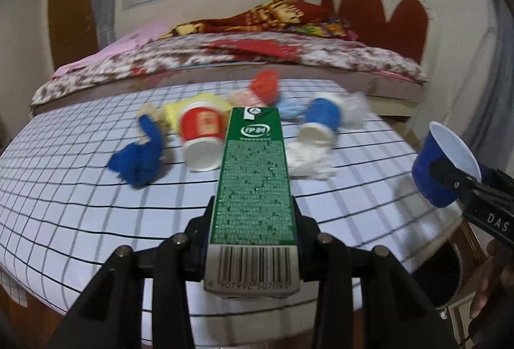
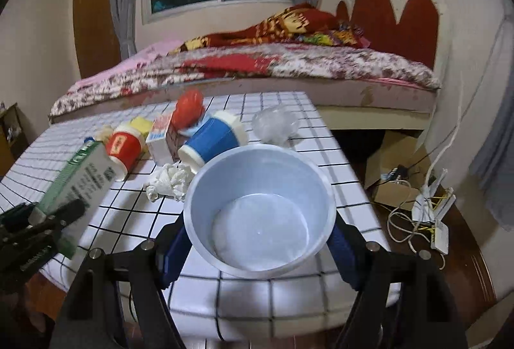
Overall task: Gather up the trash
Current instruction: 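Grasp the green milk carton with the left tool while the right tool grasps the blue bowl, then carry both items over the black bin and release them inside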
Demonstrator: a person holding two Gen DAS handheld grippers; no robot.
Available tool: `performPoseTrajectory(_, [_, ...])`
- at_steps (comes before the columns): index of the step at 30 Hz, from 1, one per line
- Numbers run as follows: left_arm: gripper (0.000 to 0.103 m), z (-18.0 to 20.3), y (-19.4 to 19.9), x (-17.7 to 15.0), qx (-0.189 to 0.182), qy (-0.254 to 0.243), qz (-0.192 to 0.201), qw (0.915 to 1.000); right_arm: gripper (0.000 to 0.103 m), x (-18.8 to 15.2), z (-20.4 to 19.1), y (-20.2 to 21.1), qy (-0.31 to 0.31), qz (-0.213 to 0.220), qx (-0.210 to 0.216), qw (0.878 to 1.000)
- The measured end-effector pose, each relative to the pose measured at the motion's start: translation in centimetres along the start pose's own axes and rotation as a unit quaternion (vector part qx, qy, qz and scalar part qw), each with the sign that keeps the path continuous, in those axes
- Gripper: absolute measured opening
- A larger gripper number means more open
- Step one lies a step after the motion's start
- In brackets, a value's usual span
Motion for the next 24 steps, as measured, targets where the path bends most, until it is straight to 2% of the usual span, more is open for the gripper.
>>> performPoseTrajectory(7, [0.040, 5.1, 2.9, -0.1, -0.053, -0.033, 0.015, 0.9979, 0.077, -1.0, 2.8, 5.3, -0.004, 0.022, -0.032, 0.999])
performPoseTrajectory(14, [0.040, 10.3, 4.9, -1.2, -0.106, -0.074, 0.011, 0.9915, 0.077, -3.2, 7.1, 9.5, -0.030, 0.025, -0.059, 0.998])
performPoseTrajectory(24, [0.040, 19.1, 7.2, -4.9, -0.189, -0.144, -0.013, 0.9713, 0.077, -8.1, 15.2, 14.2, -0.092, -0.002, -0.117, 0.989])
Point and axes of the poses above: each gripper's, at about its wrist camera, not at the fingertips, and y roughly against the way its jaws point, z to its right, x to its top, the point moved 1 cm from there along -y, roughly the way its jaws point, and after that the axes turned 8 degrees about x, right-handed, at the moved point
